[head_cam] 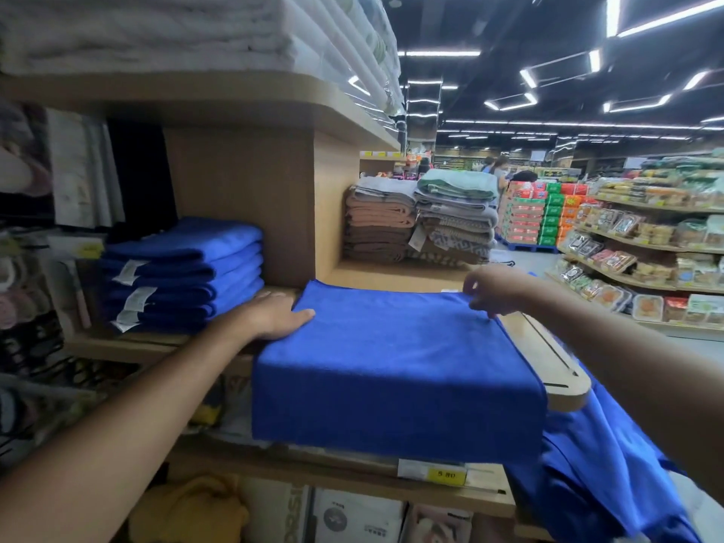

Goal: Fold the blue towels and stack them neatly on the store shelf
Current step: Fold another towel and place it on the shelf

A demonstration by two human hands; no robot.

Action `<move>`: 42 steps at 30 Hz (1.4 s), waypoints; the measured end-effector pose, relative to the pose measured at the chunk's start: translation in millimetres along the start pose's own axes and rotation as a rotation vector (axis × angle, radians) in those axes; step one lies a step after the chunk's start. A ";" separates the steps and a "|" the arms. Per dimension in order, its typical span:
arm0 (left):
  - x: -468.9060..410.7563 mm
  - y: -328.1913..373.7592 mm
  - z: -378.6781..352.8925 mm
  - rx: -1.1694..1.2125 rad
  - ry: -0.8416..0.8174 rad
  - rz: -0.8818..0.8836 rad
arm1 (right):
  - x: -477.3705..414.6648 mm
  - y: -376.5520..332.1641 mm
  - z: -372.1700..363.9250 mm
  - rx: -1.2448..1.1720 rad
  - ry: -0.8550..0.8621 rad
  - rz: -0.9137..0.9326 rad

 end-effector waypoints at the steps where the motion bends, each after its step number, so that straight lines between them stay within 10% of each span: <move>1: -8.4 0.2 0.5 0.015 0.016 0.007 | -8.6 0.0 -0.2 0.025 0.030 -0.004; 14: -67.2 8.3 4.4 0.601 0.264 0.025 | -42.8 8.7 -23.0 -0.067 -0.097 -0.003; 25: -70.2 14.9 94.1 1.022 0.603 -0.061 | -43.3 44.1 73.2 -0.283 0.394 -0.122; 42: 33.2 25.7 116.6 1.106 0.377 -0.180 | 90.1 37.2 91.0 -0.497 0.610 0.077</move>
Point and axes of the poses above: each hand's wrist, its own x-axis away from the middle knuckle, its own z-axis out of the back of the hand, y = z × x, the point moved 7 cm from there along -x, towards the middle knuckle, and after that the axes turned 13 degrees about x, right-handed, at the moved point
